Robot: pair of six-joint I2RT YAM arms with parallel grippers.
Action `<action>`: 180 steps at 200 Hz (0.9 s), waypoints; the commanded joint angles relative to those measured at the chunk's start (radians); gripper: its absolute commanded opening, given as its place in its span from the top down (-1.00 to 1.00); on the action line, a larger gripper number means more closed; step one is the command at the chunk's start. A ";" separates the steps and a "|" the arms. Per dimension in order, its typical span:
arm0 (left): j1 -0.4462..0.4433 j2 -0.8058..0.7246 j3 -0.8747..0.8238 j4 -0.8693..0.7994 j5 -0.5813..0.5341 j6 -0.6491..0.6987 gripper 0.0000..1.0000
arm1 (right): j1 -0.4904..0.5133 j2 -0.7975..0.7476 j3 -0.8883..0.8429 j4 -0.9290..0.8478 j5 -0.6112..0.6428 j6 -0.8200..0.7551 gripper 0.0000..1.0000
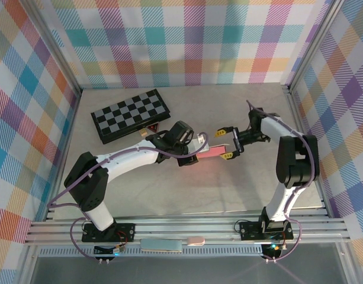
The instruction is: Fold the paper box
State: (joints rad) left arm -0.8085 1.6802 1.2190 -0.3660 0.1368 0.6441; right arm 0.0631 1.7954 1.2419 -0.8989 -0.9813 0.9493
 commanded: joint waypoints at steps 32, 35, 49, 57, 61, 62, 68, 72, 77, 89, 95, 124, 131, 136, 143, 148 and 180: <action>0.040 -0.056 0.070 -0.270 0.041 0.016 0.22 | -0.058 -0.191 0.011 -0.115 0.135 -0.173 -0.60; 0.042 -0.056 0.071 -0.280 0.046 0.019 0.22 | -0.057 -0.199 0.013 -0.119 0.157 -0.186 -0.59; 0.054 -0.055 0.081 -0.336 0.062 0.036 0.22 | -0.053 -0.251 0.038 -0.127 0.289 -0.266 -0.43; 0.063 -0.050 0.088 -0.364 0.068 0.044 0.23 | -0.051 -0.288 0.037 -0.102 0.349 -0.311 -0.26; 0.067 -0.048 0.090 -0.375 0.067 0.045 0.24 | -0.048 -0.304 0.032 -0.085 0.377 -0.333 -0.19; 0.067 -0.047 0.090 -0.377 0.067 0.045 0.24 | -0.047 -0.310 0.031 -0.080 0.387 -0.337 -0.17; 0.076 -0.046 0.091 -0.387 0.068 0.046 0.24 | -0.036 -0.341 0.025 -0.058 0.434 -0.380 -0.10; 0.081 -0.047 0.089 -0.392 0.069 0.047 0.24 | -0.026 -0.362 0.022 -0.040 0.468 -0.412 -0.06; 0.086 -0.049 0.086 -0.395 0.067 0.048 0.24 | -0.002 -0.388 0.018 -0.018 0.509 -0.455 -0.01; 0.099 -0.055 0.078 -0.392 0.061 0.048 0.25 | 0.067 -0.449 -0.003 0.042 0.611 -0.573 0.12; 0.104 -0.057 0.076 -0.389 0.061 0.047 0.25 | 0.106 -0.476 -0.019 0.075 0.656 -0.628 0.15; 0.109 -0.035 0.092 -0.387 0.065 0.048 0.25 | 0.190 -0.537 -0.103 0.227 0.656 -0.851 0.25; 0.109 -0.029 0.093 -0.382 0.063 0.047 0.26 | 0.191 -0.526 -0.102 0.229 0.641 -0.892 0.25; 0.109 -0.027 0.095 -0.378 0.061 0.048 0.27 | 0.191 -0.513 -0.096 0.222 0.634 -0.924 0.24; 0.111 -0.025 0.096 -0.372 0.061 0.049 0.30 | 0.192 -0.490 -0.080 0.200 0.635 -0.965 0.23; 0.112 -0.022 0.098 -0.369 0.060 0.048 0.31 | 0.191 -0.471 -0.065 0.179 0.635 -0.997 0.22; 0.121 -0.003 0.116 -0.363 0.070 0.049 0.33 | 0.209 -0.372 0.009 0.117 0.617 -1.126 0.18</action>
State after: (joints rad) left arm -0.7021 1.6569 1.2953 -0.7055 0.1867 0.6781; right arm 0.2565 1.3724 1.1862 -0.7502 -0.3561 0.0109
